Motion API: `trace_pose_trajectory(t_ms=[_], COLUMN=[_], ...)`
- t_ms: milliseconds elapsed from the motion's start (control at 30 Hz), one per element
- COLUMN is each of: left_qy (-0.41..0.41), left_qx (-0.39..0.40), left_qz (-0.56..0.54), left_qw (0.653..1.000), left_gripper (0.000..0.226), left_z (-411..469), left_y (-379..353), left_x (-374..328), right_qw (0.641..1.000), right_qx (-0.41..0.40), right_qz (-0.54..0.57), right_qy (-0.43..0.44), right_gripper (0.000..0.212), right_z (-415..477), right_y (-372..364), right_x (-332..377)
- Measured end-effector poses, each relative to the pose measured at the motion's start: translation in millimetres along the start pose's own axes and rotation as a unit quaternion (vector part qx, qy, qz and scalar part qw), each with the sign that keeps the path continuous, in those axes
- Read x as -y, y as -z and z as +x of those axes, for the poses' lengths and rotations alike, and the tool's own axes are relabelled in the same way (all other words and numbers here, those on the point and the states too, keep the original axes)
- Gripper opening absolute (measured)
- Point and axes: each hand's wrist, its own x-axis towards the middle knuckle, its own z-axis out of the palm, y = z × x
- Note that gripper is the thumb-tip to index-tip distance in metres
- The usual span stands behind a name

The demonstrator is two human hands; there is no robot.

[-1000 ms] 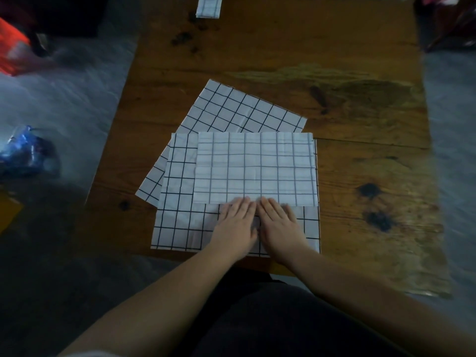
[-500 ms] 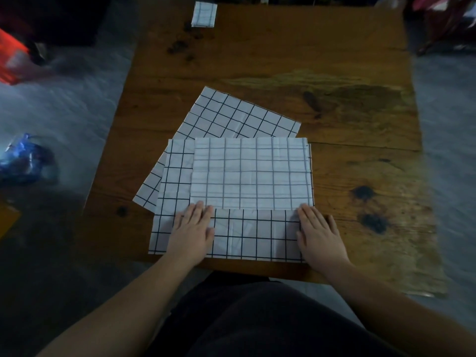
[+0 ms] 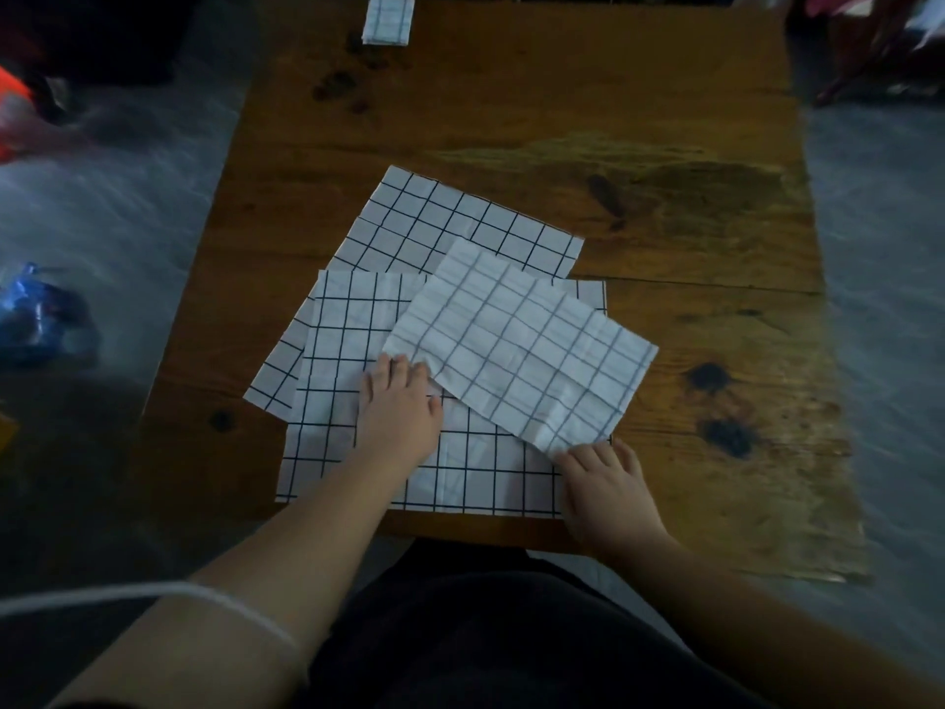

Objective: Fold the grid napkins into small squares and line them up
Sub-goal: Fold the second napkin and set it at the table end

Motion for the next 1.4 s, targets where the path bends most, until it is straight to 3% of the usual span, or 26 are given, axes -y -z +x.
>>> trace_pose_trajectory(t_ms=[500, 633, 767, 900, 1067, 1400], left_qy=[-0.094, -0.106, -0.177, -0.266, -0.283, -0.34], left_qx=[0.023, -0.006, -0.046, 0.058, 0.129, 0.046], left_qz=[0.054, 0.014, -0.062, -0.027, 0.038, 0.054], left_qw=[0.994, 0.994, 0.981, 0.962, 0.95, 0.938], left_gripper=[0.07, 0.068, 0.056, 0.059, 0.078, 0.073], left_z=[87.5, 78.1, 23.0, -53.7, -87.2, -107.3], left_y=[10.7, 11.4, 4.2, -20.6, -52.5, -72.4], left_x=[-39.2, -43.5, -40.1, -34.5, -22.3, 22.5], right_qw=[0.989, 0.983, 0.983, 0.992, 0.999, 1.0], right_qx=[0.017, 0.029, -0.004, -0.027, -0.018, -0.017], right_qz=[0.072, 0.111, 0.146, 0.11, 0.045, -0.009], right_qy=[0.131, 0.146, 0.112, 0.055, 0.022, 0.012], right_gripper=[0.05, 0.051, 0.051, 0.056, 0.066, 0.075], right_z=[3.6, 7.0, -0.9, -19.4, -42.6, -77.8], right_y=[-17.5, -14.2, -2.6, -10.7, -31.1, -48.2], right_x=[41.9, 50.5, 30.8, -15.8, -36.1, 3.7])
